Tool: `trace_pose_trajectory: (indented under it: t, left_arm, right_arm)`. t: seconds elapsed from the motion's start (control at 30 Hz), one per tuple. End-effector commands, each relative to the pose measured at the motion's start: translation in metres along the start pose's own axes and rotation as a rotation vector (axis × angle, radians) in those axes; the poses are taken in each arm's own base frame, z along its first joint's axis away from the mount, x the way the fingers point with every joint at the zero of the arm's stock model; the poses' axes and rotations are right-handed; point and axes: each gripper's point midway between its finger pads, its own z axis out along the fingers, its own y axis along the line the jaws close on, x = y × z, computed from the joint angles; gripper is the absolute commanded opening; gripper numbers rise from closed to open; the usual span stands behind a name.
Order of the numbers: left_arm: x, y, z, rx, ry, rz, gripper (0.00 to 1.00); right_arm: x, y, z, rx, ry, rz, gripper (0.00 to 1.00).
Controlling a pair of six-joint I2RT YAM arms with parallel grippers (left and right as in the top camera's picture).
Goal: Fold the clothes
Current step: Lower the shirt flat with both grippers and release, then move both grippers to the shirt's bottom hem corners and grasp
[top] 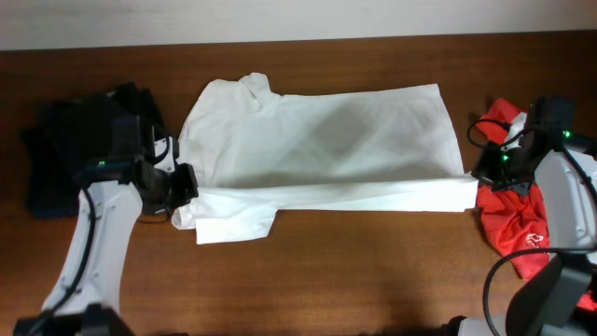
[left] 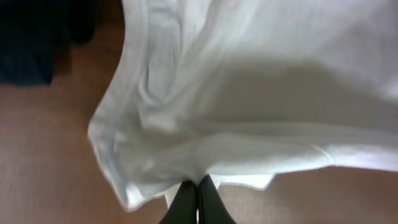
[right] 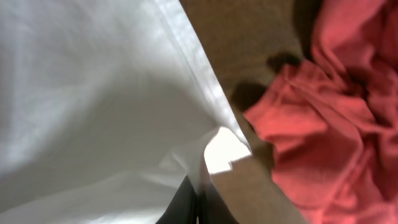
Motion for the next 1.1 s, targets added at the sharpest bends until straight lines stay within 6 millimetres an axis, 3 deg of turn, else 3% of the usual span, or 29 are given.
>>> trace_pose_trajectory:
  t: [0.0,0.13,0.43,0.63,0.8,0.87,0.93,0.97,1.07]
  left_arm:
    - [-0.007,0.001,0.021,0.018,0.02,-0.017,0.0]
    - [-0.02,0.002,0.035,0.022,-0.003,-0.012,0.0]
    - [-0.049,-0.002,0.046,0.042,-0.096,0.01,0.0]
    - [-0.065,-0.005,0.046,0.059,-0.158,-0.021,0.01]
    - [-0.063,-0.002,0.059,0.053,-0.132,-0.027,0.01]
    - [-0.062,0.0,0.066,0.051,-0.119,-0.031,0.01]
    - [-0.063,0.001,0.071,0.05,-0.114,-0.032,0.01]
    - [-0.064,0.001,0.073,0.049,-0.114,-0.032,0.02]
    - [-0.069,0.0,0.074,0.054,-0.135,-0.026,0.02]
  right_arm:
    - [-0.003,0.013,0.012,-0.033,0.006,-0.023,0.04]
    - [-0.012,0.021,0.018,-0.038,-0.026,-0.056,0.04]
    - [-0.028,0.023,0.037,-0.042,-0.06,-0.066,0.04]
    - [-0.019,0.022,0.064,-0.032,0.012,-0.069,0.04]
    - [-0.015,0.027,0.082,-0.031,0.042,-0.086,0.05]
    - [-0.018,0.027,0.084,-0.033,0.031,-0.087,0.16]
    - [-0.022,0.028,0.085,-0.037,0.015,-0.09,0.39]
    - [-0.023,0.029,0.085,-0.038,0.009,-0.091,0.44]
    - [-0.021,0.027,0.085,-0.035,0.022,-0.087,0.45]
